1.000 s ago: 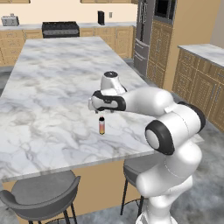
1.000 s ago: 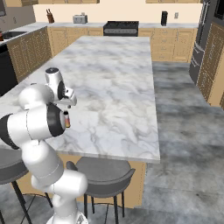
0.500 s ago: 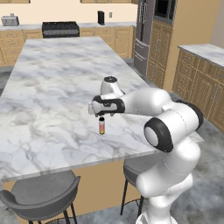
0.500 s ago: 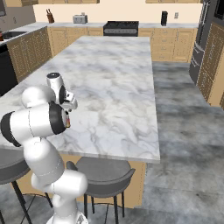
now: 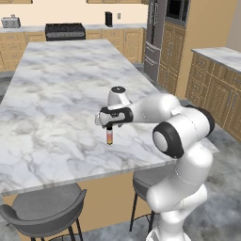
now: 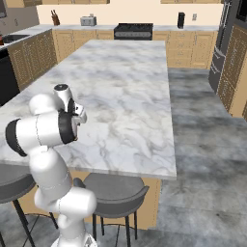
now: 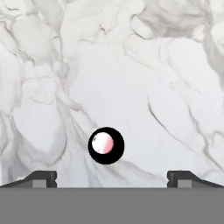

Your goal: Place the large bottle from the dining counter next to the other large bottle outside the sink, and place the small bottle from the dining counter next to the other small bottle inside the sink.

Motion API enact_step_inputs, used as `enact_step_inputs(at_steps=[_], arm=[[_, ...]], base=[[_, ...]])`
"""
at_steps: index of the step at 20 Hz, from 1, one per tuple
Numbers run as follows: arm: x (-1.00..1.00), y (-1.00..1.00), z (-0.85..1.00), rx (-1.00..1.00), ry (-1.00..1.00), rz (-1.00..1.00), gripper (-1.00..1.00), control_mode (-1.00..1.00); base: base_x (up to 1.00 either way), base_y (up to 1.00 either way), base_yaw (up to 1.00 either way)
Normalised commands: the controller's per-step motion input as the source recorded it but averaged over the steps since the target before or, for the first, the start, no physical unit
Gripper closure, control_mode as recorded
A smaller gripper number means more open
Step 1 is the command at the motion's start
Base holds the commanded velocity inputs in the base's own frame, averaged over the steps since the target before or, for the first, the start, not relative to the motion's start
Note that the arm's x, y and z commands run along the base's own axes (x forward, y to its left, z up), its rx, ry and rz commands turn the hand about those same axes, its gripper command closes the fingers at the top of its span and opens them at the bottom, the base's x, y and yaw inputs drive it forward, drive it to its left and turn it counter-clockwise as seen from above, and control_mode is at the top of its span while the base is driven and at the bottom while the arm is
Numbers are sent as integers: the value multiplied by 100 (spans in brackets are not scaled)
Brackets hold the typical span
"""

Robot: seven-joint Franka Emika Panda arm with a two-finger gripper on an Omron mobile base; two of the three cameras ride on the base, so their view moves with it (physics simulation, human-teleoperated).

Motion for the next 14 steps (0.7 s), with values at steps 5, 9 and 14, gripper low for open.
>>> enact_step_inputs(at_steps=[5, 9, 14], arm=[[3, 18, 0, 0, 0, 0, -100, -100], [14, 1, 0, 0, 0, 0, -100, -100], [10, -1, -5, 0, 0, 0, -100, -100]], base=[[0, 0, 0], [0, 0, 0], [0, 0, 0]])
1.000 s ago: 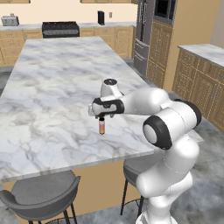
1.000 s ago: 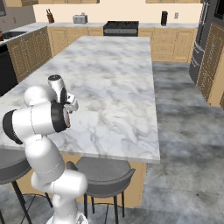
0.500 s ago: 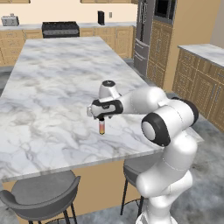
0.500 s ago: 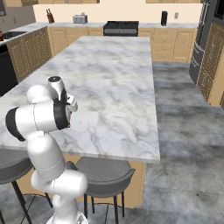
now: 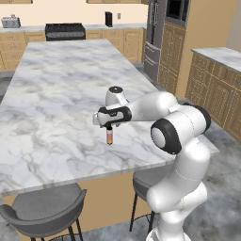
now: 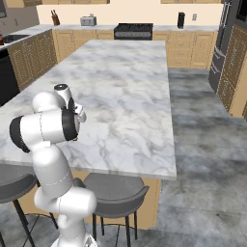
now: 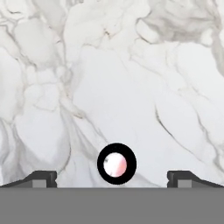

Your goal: Place the large bottle from the dining counter next to the other large bottle outside the sink, and place the small bottle from the dining counter next to the other small bottle inside the sink.

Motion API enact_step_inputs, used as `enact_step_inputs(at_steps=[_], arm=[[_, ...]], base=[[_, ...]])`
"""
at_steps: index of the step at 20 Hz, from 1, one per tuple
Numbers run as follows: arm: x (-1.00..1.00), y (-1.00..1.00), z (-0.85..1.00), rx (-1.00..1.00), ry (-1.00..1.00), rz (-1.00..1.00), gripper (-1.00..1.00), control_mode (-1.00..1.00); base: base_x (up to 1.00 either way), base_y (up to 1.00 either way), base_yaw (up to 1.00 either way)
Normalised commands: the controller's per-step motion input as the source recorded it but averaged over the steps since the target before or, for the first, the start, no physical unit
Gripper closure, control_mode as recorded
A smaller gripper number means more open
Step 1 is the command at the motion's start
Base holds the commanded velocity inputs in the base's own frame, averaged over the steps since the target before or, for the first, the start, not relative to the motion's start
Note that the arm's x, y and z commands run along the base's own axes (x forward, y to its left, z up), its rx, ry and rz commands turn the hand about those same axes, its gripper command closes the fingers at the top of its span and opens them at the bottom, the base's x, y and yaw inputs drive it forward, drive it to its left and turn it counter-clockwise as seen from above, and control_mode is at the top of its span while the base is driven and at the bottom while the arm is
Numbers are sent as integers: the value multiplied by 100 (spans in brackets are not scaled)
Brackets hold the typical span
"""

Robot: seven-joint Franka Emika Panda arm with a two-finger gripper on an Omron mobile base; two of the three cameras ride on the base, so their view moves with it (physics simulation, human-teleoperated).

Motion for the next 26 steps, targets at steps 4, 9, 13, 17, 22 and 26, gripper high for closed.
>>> enact_step_inputs(at_steps=[4, 9, 13, 17, 22, 26], arm=[[0, 0, -4, 0, 0, 0, -100, -100], [0, 0, -16, 0, 0, 0, -100, -100], [0, 0, -22, 0, 0, -2, -100, -100], [0, 0, -14, 0, 0, -2, -100, -100], [4, -1, -6, 0, 0, -2, -100, -100], [18, 0, 0, 0, 0, -3, -100, -100]], base=[[0, 0, 0], [0, 0, 0], [0, 0, 0], [0, 0, 0], [0, 0, 0], [0, 0, 0]])
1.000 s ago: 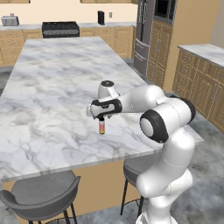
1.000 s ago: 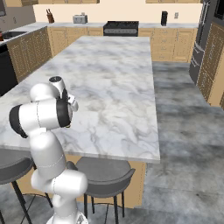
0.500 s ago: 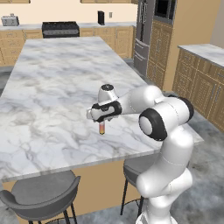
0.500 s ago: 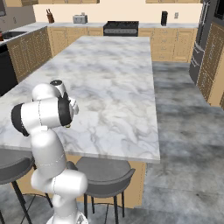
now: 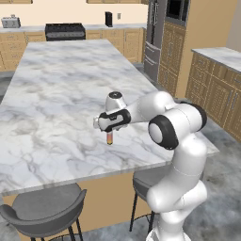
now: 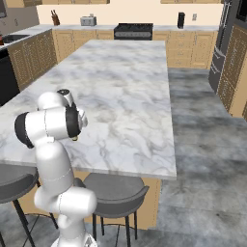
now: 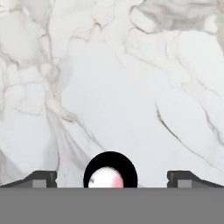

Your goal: Place the large bottle from the dining counter next to the other large bottle outside the sink, and place the small bottle from the dining counter next to the other small bottle inside the sink.

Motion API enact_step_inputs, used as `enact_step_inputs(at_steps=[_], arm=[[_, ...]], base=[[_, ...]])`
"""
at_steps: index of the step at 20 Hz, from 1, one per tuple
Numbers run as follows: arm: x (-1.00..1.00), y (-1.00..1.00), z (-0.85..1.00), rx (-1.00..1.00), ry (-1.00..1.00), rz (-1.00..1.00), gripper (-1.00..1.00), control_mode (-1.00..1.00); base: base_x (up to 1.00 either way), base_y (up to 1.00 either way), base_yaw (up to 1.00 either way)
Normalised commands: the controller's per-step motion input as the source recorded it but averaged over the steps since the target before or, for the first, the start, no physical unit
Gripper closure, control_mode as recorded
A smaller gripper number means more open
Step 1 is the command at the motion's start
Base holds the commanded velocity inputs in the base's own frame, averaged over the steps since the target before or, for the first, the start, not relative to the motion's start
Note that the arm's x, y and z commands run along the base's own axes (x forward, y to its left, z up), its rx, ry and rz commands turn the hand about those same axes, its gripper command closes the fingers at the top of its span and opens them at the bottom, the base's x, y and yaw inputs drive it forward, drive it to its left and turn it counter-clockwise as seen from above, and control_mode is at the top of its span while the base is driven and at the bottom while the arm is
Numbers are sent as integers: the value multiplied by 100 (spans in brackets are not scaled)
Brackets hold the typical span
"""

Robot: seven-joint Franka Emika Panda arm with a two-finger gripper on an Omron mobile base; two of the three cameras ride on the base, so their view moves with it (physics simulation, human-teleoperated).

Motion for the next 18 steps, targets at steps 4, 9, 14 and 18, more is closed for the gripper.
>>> enact_step_inputs(at_steps=[4, 9, 14, 18], arm=[[4, -1, 0, 0, 0, -1, -100, -100], [0, 0, 0, 0, 0, 0, -100, -100], [0, 0, 0, 0, 0, 0, 100, -100], [0, 0, 0, 0, 0, 0, 100, -100]], base=[[0, 0, 0], [0, 0, 0], [0, 0, 0], [0, 0, 0]])
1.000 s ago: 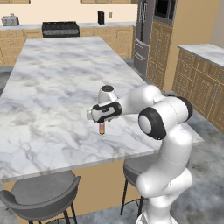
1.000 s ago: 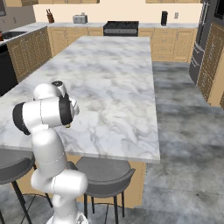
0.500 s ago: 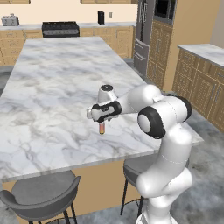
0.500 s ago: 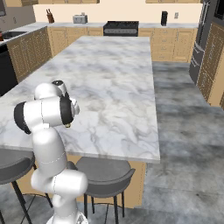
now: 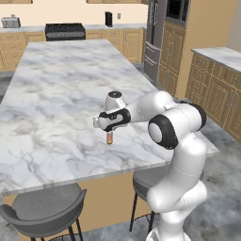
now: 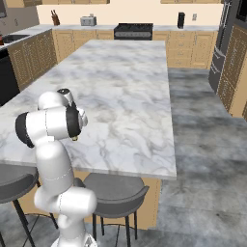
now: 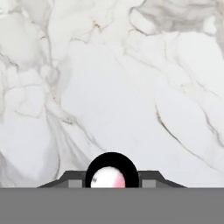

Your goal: Place the large bottle from the dining counter next to the other large bottle outside the sink, and place the small bottle from the dining counter next to the other small bottle inside the sink.

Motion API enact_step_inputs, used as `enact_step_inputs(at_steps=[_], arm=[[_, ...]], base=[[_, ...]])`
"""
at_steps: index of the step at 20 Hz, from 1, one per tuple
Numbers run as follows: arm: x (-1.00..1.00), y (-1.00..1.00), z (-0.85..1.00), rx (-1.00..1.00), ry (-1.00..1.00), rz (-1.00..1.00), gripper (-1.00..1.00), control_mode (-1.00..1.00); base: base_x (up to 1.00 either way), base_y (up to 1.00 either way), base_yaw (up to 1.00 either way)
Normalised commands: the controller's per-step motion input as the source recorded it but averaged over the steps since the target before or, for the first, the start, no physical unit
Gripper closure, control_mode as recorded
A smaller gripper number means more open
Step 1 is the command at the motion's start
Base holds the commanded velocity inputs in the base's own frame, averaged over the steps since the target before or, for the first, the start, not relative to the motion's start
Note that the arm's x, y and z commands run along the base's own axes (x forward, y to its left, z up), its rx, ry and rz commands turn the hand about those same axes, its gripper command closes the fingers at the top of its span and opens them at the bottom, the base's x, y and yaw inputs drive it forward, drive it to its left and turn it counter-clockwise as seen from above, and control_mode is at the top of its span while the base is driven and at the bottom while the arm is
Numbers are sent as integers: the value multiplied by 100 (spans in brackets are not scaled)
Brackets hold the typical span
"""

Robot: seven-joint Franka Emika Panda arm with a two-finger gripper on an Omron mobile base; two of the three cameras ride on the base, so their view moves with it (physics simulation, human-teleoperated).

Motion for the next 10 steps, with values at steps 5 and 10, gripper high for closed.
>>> enact_step_inputs(at_steps=[5, 10], arm=[[-50, -5, 8, 2, -8, 0, 100, -100], [-94, -12, 42, 5, -17, 0, 100, -100]], base=[[0, 0, 0], [0, 0, 0]])
